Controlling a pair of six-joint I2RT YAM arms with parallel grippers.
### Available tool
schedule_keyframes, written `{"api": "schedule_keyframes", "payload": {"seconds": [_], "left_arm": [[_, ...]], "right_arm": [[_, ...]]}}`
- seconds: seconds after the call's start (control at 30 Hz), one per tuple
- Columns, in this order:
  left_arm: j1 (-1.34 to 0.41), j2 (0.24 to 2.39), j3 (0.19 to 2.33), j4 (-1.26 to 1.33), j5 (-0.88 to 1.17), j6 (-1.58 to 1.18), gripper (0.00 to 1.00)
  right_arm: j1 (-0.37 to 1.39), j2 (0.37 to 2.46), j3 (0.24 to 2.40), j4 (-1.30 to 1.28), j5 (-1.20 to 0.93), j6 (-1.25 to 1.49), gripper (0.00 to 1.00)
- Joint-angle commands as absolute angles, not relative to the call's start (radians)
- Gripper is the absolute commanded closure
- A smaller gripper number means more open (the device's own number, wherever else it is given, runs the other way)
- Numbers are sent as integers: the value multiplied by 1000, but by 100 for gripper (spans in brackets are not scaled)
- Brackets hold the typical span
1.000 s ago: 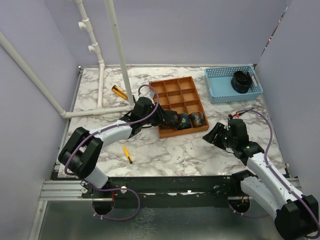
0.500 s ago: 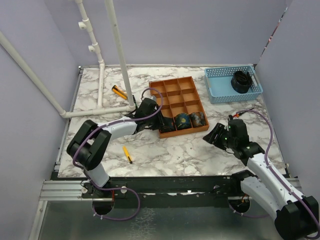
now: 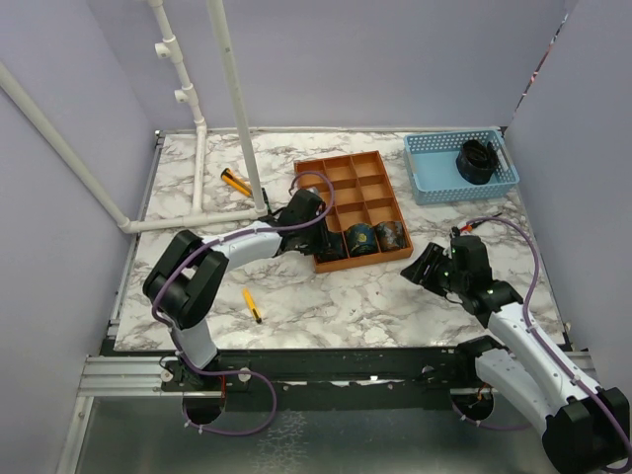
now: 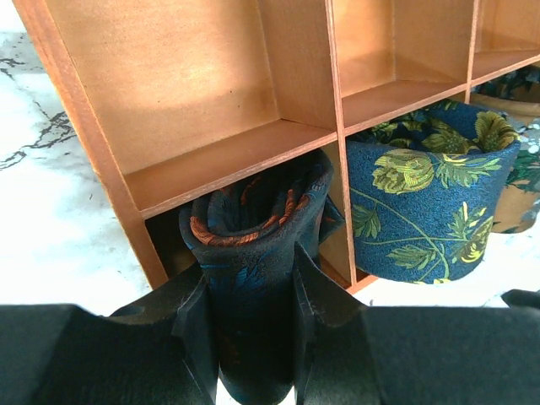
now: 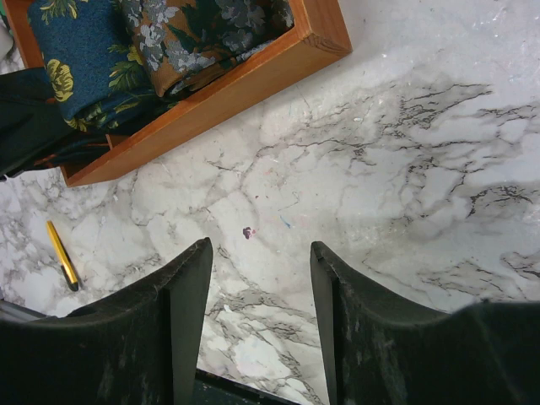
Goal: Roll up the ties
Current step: Place the tie in the storage box.
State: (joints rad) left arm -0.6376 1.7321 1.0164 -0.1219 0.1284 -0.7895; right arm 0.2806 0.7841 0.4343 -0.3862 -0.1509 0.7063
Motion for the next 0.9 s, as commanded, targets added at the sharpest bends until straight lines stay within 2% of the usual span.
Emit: {"api": "schedule_keyframes", "payload": {"seconds": [0.0, 0.17, 0.4, 0.57, 0.73, 0.87], "left_arm": [[-681, 1778, 1103, -257, -28, -710, 100], [-733, 1858, 1258, -473, -217, -680, 100], [-753, 1919, 1358, -638, -298, -741, 100], [-769, 1937, 1399, -691, -338, -810, 100], [-789, 1977, 1451, -730, -376, -840, 100], [-795, 2008, 1470, -752, -389, -838, 100]], "right_arm": [[285, 776, 418, -389, -133, 712, 46], [285, 764, 411, -380, -140, 710, 46], [285, 775, 399, -368, -123, 739, 46], [285, 803, 407, -342, -112, 765, 40], [285, 848, 444, -328, -12, 787, 37], [285, 876, 460, -267, 154, 829, 37]]}}
